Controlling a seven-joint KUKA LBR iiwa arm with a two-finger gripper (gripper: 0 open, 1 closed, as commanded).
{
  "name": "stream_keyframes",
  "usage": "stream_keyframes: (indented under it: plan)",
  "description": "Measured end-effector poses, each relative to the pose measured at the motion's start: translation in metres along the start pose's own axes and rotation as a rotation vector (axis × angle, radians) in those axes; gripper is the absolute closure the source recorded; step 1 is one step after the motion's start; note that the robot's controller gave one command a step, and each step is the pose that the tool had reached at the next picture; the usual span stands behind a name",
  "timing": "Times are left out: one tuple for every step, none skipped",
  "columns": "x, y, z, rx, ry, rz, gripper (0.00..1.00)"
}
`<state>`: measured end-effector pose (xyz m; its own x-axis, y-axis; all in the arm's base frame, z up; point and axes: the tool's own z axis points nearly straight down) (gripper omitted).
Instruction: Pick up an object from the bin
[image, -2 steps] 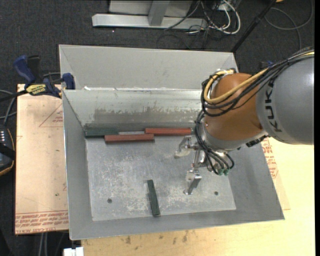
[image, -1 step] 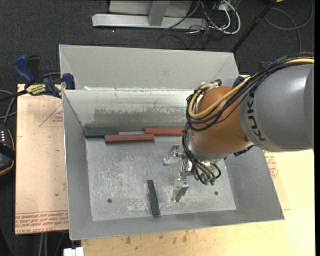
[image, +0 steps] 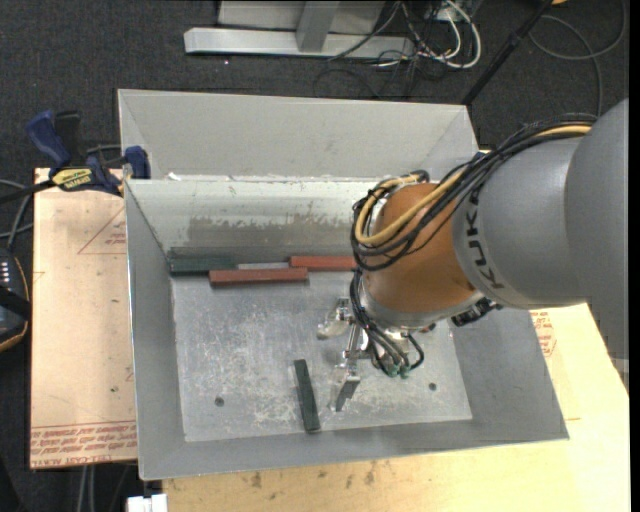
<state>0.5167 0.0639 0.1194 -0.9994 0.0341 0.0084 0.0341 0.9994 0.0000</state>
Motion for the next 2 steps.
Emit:
stream_keyframes:
  plan:
    - [-0.0020, 0.0303, 0.0335, -0.001, -0.085, -0.290, 1.00]
    - [-0.0020, 0.0303, 0.0335, -0.001, -0.085, -0.290, 1.00]
